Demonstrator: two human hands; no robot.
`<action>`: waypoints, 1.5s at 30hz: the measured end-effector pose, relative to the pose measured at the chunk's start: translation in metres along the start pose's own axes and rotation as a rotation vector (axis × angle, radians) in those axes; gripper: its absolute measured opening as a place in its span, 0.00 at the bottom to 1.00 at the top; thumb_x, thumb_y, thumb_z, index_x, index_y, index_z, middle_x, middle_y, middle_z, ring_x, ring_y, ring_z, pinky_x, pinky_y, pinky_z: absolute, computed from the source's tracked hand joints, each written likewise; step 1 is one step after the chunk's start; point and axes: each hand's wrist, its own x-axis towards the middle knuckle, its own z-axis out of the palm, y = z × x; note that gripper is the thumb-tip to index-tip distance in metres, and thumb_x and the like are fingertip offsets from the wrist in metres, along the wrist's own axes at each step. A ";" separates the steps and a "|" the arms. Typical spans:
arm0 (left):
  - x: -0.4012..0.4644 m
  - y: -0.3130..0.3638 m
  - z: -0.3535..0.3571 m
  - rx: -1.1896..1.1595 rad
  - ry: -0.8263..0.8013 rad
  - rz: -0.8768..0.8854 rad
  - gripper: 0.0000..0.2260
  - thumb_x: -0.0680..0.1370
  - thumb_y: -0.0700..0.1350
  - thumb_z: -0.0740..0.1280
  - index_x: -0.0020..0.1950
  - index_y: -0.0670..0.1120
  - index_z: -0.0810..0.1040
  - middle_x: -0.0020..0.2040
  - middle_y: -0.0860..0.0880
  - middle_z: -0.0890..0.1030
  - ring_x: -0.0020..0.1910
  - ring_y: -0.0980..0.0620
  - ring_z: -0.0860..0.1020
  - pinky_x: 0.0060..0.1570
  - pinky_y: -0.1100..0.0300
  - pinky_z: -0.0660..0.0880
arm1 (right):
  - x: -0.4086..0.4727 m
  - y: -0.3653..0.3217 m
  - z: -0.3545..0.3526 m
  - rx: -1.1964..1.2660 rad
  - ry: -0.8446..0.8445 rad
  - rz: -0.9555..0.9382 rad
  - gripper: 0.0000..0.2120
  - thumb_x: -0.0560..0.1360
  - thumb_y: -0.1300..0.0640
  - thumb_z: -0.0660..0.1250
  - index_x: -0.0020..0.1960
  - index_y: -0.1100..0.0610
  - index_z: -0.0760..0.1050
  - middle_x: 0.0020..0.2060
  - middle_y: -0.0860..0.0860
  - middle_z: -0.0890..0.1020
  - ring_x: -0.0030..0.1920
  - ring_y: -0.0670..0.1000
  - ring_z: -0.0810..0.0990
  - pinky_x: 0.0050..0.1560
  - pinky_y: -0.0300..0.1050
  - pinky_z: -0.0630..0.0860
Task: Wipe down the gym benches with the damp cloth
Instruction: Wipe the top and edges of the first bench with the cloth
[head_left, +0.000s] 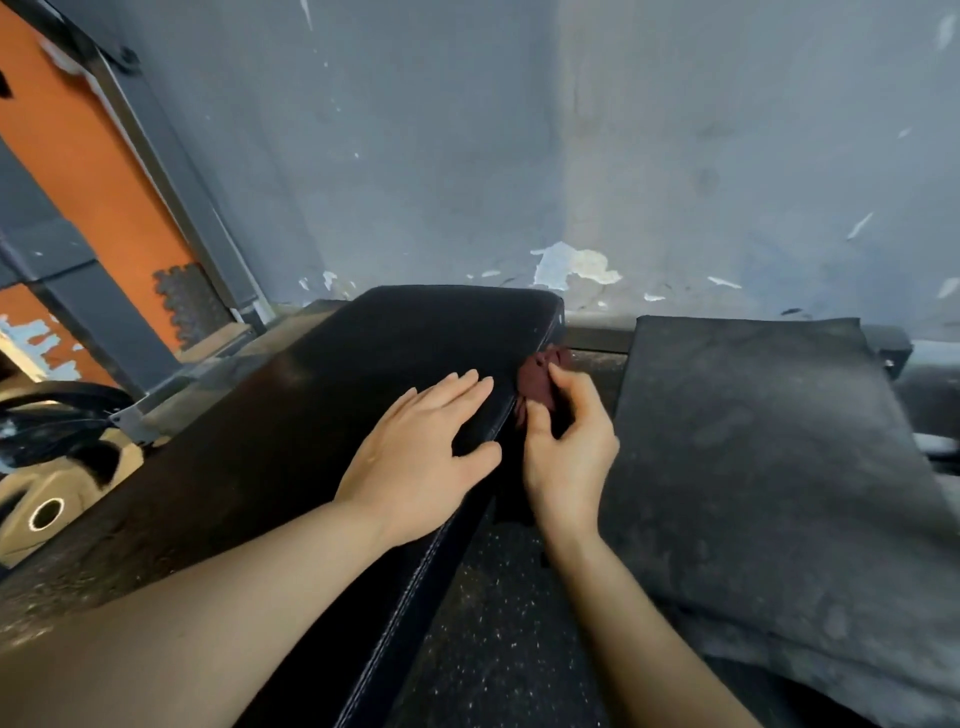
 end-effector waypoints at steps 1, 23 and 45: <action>0.000 0.000 0.000 -0.002 0.001 0.000 0.28 0.80 0.56 0.60 0.77 0.60 0.53 0.77 0.64 0.51 0.72 0.71 0.45 0.70 0.70 0.38 | -0.006 0.003 -0.002 0.006 0.006 0.002 0.15 0.74 0.67 0.66 0.57 0.55 0.79 0.50 0.46 0.83 0.49 0.43 0.79 0.56 0.34 0.73; 0.001 0.003 -0.002 0.000 -0.025 -0.016 0.27 0.81 0.56 0.58 0.78 0.61 0.51 0.77 0.65 0.48 0.69 0.73 0.42 0.68 0.70 0.36 | 0.007 -0.006 -0.005 0.102 -0.035 0.133 0.15 0.75 0.63 0.68 0.61 0.55 0.80 0.54 0.45 0.83 0.54 0.40 0.80 0.62 0.38 0.74; 0.000 0.004 -0.004 0.013 -0.034 -0.005 0.26 0.81 0.56 0.57 0.77 0.63 0.51 0.75 0.67 0.45 0.65 0.78 0.37 0.62 0.77 0.31 | 0.065 0.006 0.013 -0.054 -0.039 0.080 0.23 0.74 0.71 0.61 0.64 0.51 0.78 0.58 0.49 0.81 0.60 0.48 0.77 0.63 0.33 0.65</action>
